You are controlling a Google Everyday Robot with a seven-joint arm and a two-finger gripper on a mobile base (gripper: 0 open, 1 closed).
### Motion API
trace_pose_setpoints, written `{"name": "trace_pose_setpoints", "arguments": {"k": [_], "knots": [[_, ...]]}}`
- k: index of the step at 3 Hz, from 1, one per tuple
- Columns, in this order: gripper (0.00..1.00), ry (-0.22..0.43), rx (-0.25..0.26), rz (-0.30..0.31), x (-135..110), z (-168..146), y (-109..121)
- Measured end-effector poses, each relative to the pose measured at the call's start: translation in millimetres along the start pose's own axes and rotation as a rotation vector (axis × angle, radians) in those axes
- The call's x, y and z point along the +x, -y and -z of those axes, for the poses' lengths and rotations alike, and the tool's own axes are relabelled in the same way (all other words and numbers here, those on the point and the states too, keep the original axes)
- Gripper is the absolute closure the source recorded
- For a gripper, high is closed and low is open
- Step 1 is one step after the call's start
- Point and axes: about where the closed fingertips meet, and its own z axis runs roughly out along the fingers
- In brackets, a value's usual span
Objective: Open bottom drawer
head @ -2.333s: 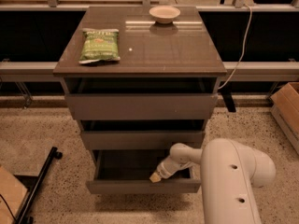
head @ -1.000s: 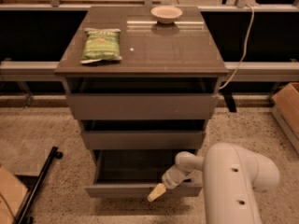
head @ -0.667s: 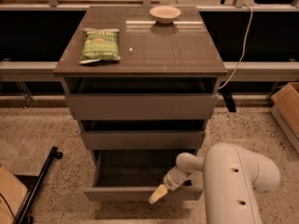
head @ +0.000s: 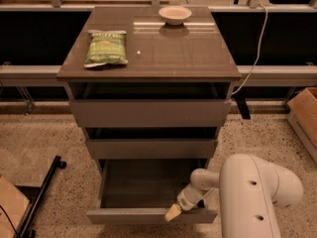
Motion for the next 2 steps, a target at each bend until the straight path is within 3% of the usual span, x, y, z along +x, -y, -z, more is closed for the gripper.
{"name": "trace_pose_setpoints", "arguments": {"k": [1,2], "knots": [[0.66,-0.027,-0.01,-0.043,24.2,-0.8,-13.7],[0.89,-0.031,-0.011,-0.047,24.9,-0.8,-15.9]]}}
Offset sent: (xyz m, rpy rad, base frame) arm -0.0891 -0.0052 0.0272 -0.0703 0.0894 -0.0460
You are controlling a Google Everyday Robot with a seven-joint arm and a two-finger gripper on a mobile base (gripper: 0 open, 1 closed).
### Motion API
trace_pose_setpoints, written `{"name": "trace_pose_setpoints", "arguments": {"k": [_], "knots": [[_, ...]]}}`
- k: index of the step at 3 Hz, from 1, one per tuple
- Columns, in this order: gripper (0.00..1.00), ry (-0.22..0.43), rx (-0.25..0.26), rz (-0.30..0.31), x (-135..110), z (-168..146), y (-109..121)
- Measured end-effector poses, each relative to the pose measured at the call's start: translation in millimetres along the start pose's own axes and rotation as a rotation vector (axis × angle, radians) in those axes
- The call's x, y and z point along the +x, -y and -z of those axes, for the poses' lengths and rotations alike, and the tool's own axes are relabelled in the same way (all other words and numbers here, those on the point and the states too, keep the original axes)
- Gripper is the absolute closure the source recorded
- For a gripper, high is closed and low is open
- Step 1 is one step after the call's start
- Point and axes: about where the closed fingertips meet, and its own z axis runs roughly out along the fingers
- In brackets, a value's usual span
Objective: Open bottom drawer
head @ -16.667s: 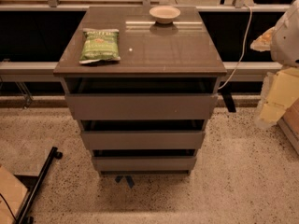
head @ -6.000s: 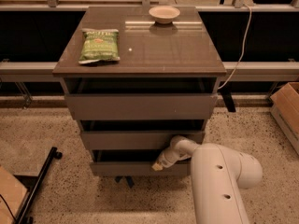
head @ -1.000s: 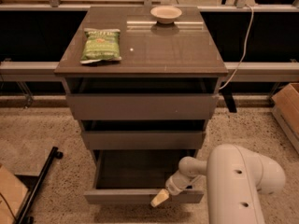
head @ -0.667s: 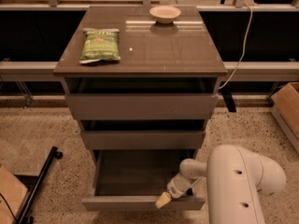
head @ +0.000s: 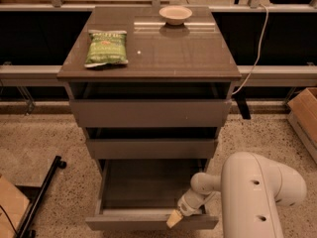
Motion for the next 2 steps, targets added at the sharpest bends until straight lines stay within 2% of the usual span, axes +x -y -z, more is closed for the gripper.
{"name": "trace_pose_setpoints", "arguments": {"k": [1,2], "knots": [[0.85,-0.003,-0.003,0.0,1.1,-2.1,-1.3],[0.63,-0.005,-0.006,0.0,2.1,-4.0,-2.4]]}}
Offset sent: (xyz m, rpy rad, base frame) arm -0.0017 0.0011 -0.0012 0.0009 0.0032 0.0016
